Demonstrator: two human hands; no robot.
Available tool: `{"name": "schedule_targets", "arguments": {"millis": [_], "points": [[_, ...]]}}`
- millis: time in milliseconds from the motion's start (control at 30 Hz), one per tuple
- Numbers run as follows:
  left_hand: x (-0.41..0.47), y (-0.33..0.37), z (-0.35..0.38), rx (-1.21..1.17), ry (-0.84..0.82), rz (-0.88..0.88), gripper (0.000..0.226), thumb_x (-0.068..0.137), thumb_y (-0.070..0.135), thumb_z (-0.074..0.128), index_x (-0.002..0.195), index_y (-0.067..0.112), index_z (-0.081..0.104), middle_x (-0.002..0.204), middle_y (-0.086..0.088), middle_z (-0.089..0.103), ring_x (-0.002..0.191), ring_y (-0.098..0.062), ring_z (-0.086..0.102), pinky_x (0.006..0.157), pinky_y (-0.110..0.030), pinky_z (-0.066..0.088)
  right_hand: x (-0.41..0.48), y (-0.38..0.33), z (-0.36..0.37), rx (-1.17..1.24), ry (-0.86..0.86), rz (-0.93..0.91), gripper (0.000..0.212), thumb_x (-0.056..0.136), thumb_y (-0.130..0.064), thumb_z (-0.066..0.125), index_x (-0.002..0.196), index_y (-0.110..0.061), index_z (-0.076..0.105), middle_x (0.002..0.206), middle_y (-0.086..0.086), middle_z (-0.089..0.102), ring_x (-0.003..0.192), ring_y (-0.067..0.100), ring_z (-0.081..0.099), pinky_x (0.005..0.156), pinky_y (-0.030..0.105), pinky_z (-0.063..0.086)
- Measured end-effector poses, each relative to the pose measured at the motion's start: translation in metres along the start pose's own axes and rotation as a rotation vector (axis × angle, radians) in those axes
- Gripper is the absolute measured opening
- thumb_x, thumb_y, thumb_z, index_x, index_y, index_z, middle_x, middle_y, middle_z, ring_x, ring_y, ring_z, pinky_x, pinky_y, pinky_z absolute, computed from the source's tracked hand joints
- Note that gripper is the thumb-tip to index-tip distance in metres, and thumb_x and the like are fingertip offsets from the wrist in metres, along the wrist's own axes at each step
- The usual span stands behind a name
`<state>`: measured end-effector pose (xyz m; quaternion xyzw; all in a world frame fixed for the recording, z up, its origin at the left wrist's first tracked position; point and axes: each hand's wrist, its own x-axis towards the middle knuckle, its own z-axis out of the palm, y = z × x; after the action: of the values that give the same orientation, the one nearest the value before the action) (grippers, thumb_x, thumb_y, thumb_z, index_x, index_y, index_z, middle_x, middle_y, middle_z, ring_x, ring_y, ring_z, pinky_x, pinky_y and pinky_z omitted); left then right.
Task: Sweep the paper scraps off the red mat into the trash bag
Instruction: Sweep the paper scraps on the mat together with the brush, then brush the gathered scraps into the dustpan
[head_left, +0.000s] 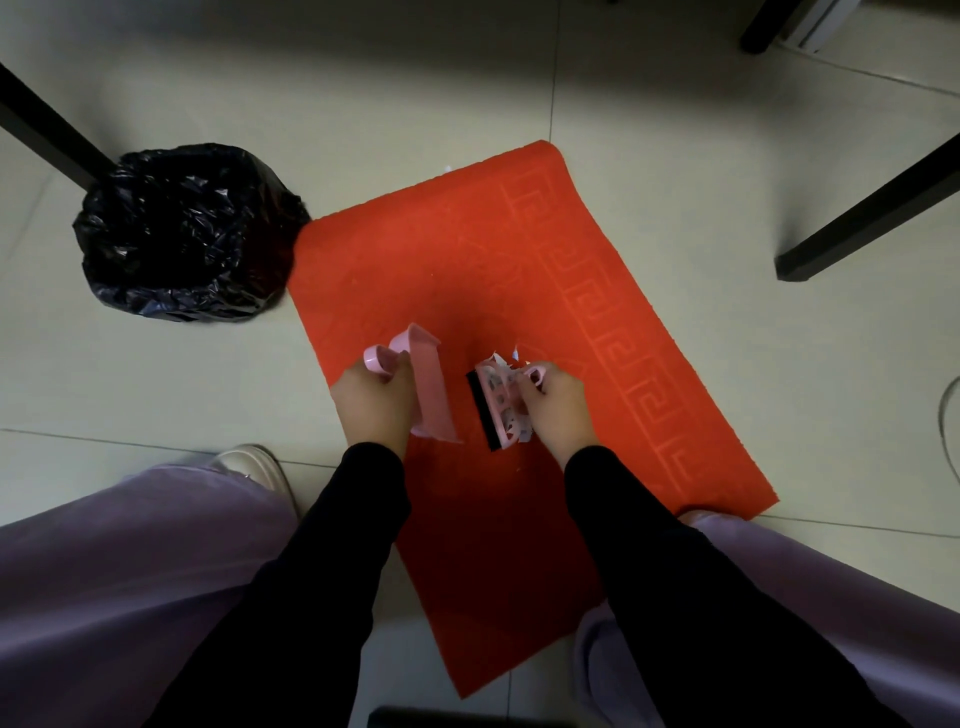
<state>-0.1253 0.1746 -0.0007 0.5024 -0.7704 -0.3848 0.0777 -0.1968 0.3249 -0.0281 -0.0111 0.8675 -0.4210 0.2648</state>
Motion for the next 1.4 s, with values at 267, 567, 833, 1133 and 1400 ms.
{"name": "schedule_targets", "arguments": {"millis": [267,567,833,1133,1400], "points": [[-0.01,0.002,-0.002,-0.029,0.0,-0.01,0.036,0.094,0.025,0.048,0.066,0.003,0.05,0.068,-0.015,0.055,0.067,-0.026,0.048,0.062,-0.027,0.031,-0.011,-0.017,-0.021,0.037,0.037,-0.044,0.018,0.096,-0.012,0.045,0.099,-0.004,0.061,0.083,0.021,0.067,0.057,0.029,0.062,0.043,0.027,0.048],[-0.016,-0.008,-0.009,-0.173,-0.041,-0.152,0.04,0.093,0.032,0.049,0.066,0.002,0.054,0.07,-0.015,0.056,0.075,-0.03,0.053,0.068,-0.03,0.036,-0.014,-0.022,-0.026,0.016,0.092,-0.104,0.016,0.094,-0.01,0.047,0.089,-0.007,0.061,0.08,0.026,0.067,0.069,0.043,0.062,0.059,0.044,0.051],[-0.02,-0.027,-0.002,-0.424,-0.055,-0.335,0.04,0.091,0.042,0.052,0.096,0.004,0.065,0.091,-0.011,0.06,0.087,-0.026,0.057,0.084,-0.031,0.045,-0.017,-0.007,-0.032,0.065,0.169,-0.109,0.014,0.094,-0.008,0.047,0.087,-0.014,0.058,0.084,0.03,0.065,0.075,0.047,0.062,0.066,0.056,0.052],[-0.032,-0.055,0.017,-0.553,-0.133,-0.437,0.054,0.069,0.06,0.054,0.087,0.01,0.067,0.1,-0.018,0.068,0.093,-0.035,0.065,0.092,-0.049,0.051,-0.022,0.003,-0.036,0.077,0.205,-0.156,0.013,0.096,-0.013,0.046,0.088,-0.022,0.052,0.089,0.02,0.068,0.061,0.022,0.054,0.048,0.02,0.04],[-0.036,-0.06,0.022,-0.567,-0.12,-0.41,0.031,0.074,0.049,0.056,0.06,0.023,0.063,0.085,-0.015,0.069,0.09,-0.038,0.067,0.09,-0.051,0.051,-0.007,-0.01,-0.055,0.148,0.286,-0.149,0.031,0.094,-0.012,0.048,0.074,-0.035,0.05,0.084,0.008,0.068,0.081,0.038,0.065,0.075,0.044,0.053]]}}
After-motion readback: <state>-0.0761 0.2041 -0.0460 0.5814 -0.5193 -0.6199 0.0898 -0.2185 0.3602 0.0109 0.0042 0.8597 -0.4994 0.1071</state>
